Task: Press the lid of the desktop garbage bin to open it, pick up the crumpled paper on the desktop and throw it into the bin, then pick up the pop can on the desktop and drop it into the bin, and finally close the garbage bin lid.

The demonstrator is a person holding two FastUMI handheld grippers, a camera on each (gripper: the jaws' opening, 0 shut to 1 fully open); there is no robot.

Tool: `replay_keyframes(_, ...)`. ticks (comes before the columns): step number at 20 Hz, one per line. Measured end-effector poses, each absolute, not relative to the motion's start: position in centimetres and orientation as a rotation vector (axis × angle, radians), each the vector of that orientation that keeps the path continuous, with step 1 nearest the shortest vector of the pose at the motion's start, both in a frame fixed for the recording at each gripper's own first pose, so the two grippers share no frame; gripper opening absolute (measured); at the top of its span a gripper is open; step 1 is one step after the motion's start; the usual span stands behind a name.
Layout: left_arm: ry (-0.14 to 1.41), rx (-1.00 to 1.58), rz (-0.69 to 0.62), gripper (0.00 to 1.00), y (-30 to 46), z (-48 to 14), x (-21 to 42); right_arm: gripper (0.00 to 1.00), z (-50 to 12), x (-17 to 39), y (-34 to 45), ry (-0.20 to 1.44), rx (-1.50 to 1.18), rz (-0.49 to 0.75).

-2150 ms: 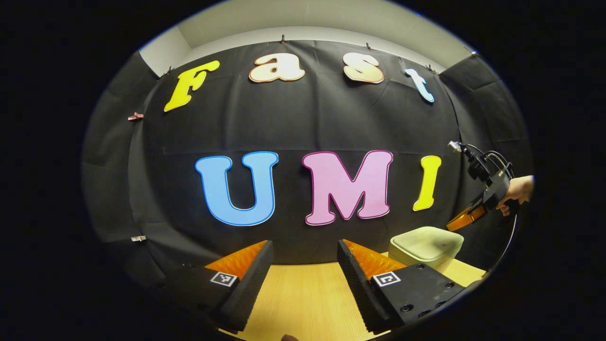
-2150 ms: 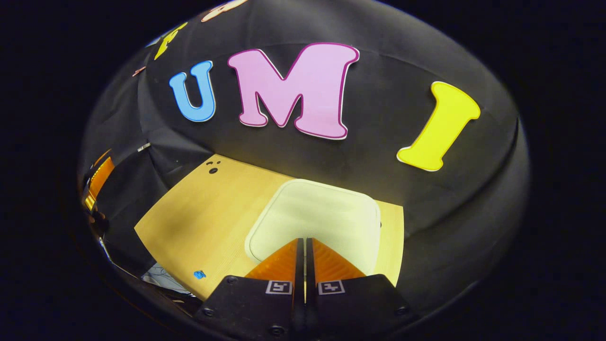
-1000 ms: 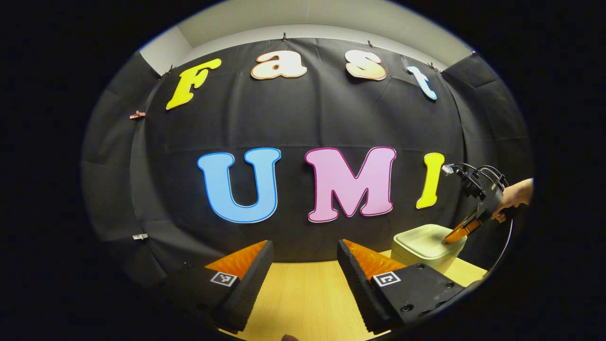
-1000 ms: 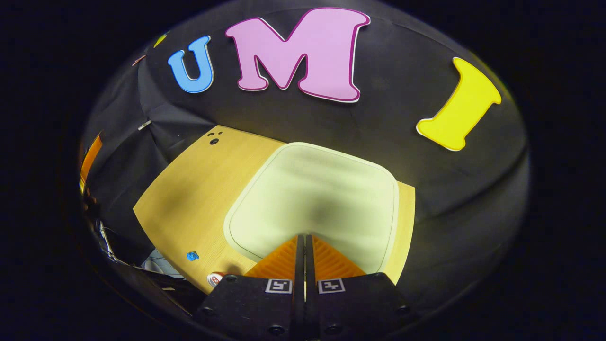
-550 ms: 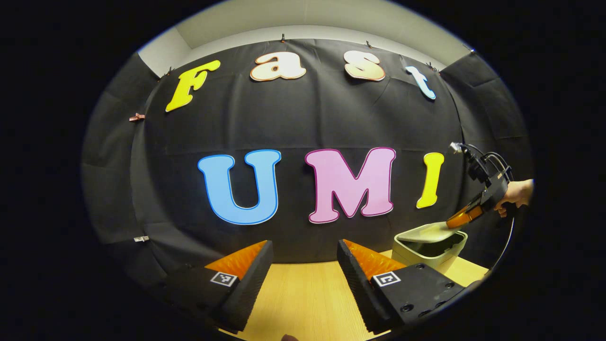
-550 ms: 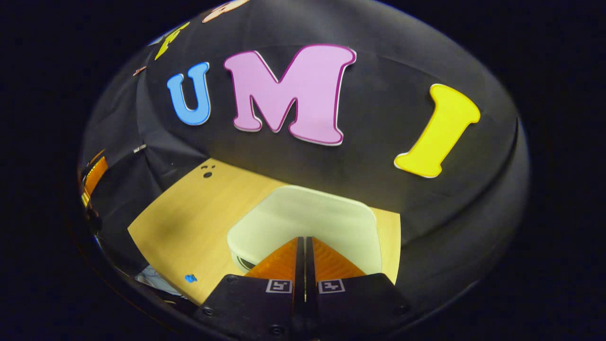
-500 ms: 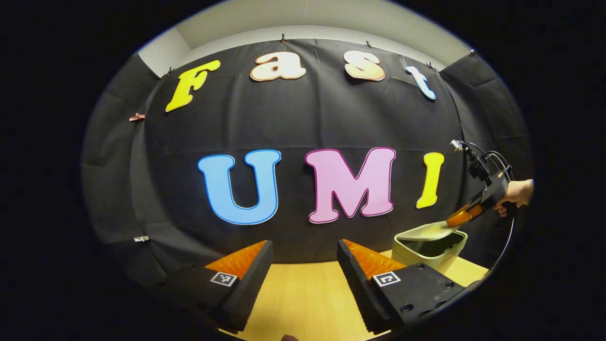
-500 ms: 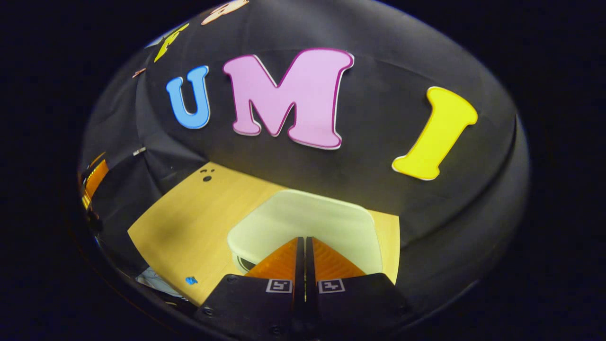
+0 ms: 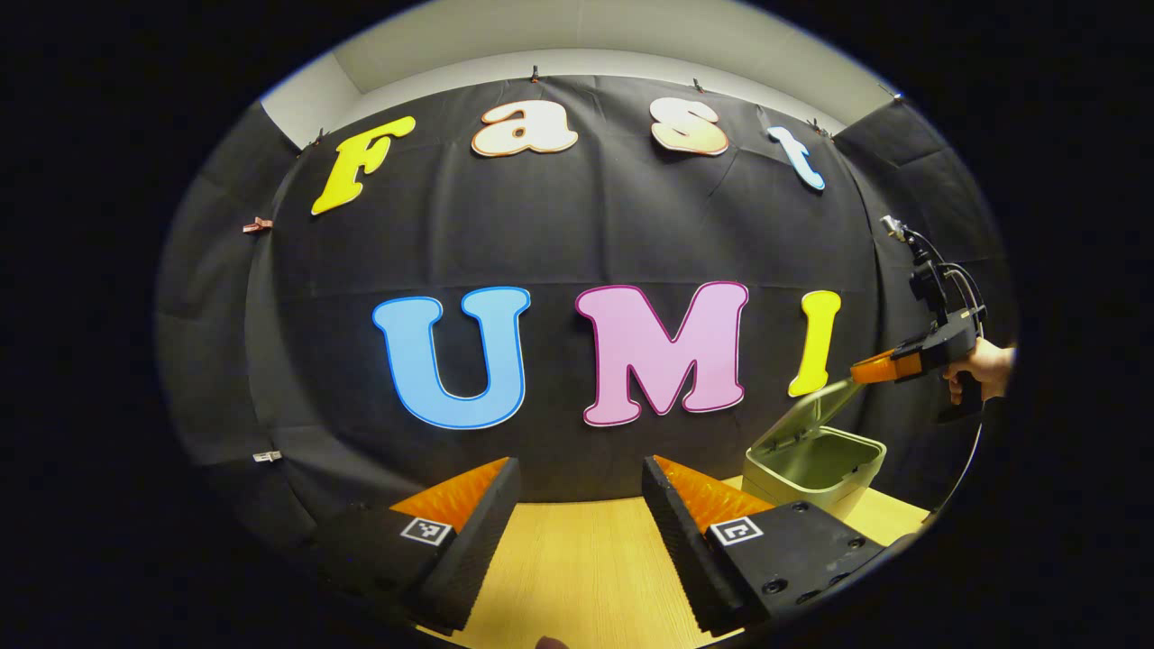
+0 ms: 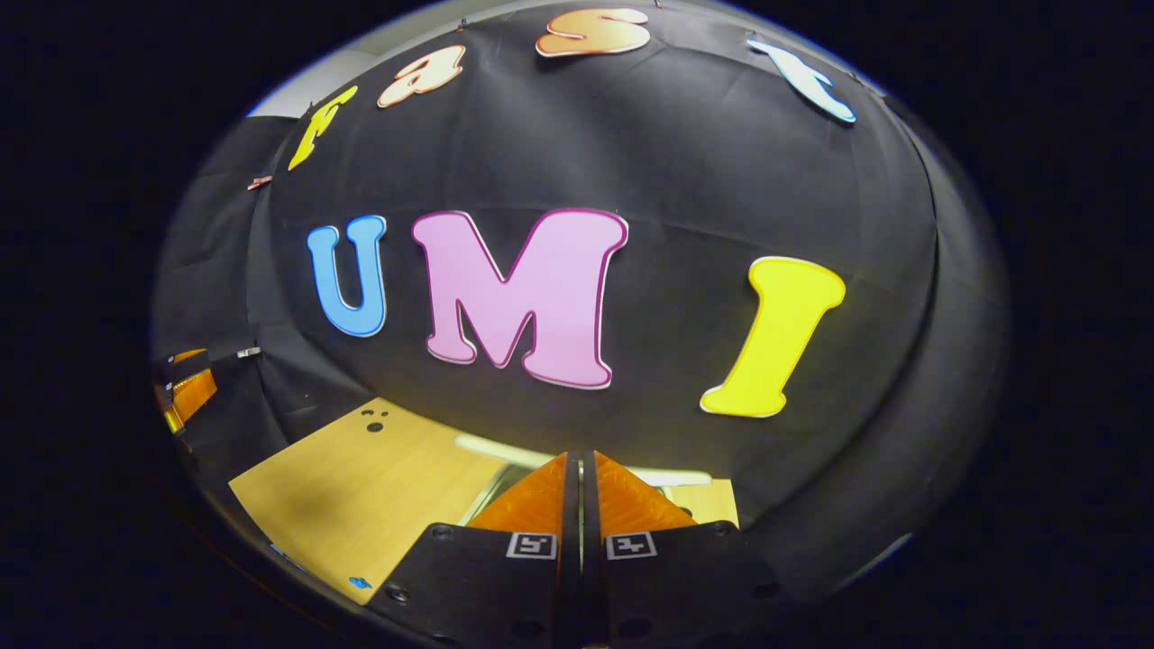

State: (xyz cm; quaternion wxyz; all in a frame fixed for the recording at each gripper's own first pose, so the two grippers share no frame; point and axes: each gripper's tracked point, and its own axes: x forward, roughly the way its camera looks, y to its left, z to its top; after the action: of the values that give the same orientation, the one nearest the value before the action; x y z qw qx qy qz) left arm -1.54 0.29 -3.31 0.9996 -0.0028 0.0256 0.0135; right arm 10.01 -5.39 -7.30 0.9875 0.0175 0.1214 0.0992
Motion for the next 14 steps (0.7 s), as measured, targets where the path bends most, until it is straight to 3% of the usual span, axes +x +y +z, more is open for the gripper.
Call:
replay_keyframes(8, 0.054, 0.000, 0.026, 0.89, 0.3, -3.5, -1.5, 0.06, -4.6, 7.9, -4.0, 0.089, 0.038, 0.202)
replay_keyframes(12, 0.058, 0.003, 0.025, 0.88, 0.3, -3.6, -1.5, 0.18, -4.0, 6.1, -2.4, 0.024, 0.001, 0.232)
replay_keyframes(14, 0.067, 0.002, 0.024, 0.88, 0.2, -4.1, -1.4, 0.30, -3.7, 5.2, -1.7, -0.004, -0.002, 0.232)
